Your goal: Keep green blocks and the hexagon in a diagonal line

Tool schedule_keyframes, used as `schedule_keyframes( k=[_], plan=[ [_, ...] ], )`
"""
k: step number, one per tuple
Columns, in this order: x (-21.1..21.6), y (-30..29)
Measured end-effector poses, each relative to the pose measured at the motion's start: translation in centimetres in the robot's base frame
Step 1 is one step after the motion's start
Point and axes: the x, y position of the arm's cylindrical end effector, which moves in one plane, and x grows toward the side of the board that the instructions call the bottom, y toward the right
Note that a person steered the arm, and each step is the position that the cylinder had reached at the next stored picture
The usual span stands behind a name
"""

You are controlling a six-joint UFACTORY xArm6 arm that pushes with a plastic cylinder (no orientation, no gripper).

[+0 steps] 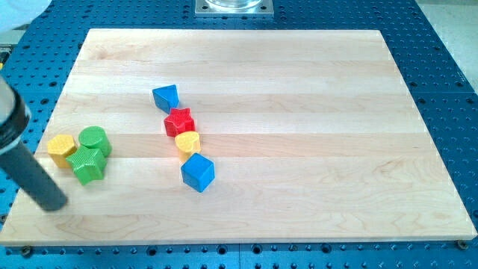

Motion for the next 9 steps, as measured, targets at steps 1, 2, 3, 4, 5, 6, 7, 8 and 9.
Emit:
schedule_keyframes(
  k=[1, 2, 3, 4, 5, 6, 7, 8, 9],
  plan=[
    [-6.9, 3.3],
    [-9.1, 3.9],
    [-8.6, 3.9],
    [-8.0, 4.0],
    [-8.0, 6.1],
    [-8.4, 7.1],
    [-10.5, 6.1],
    [-11.3, 6.1],
    [-11.3, 8.3]
  ],
)
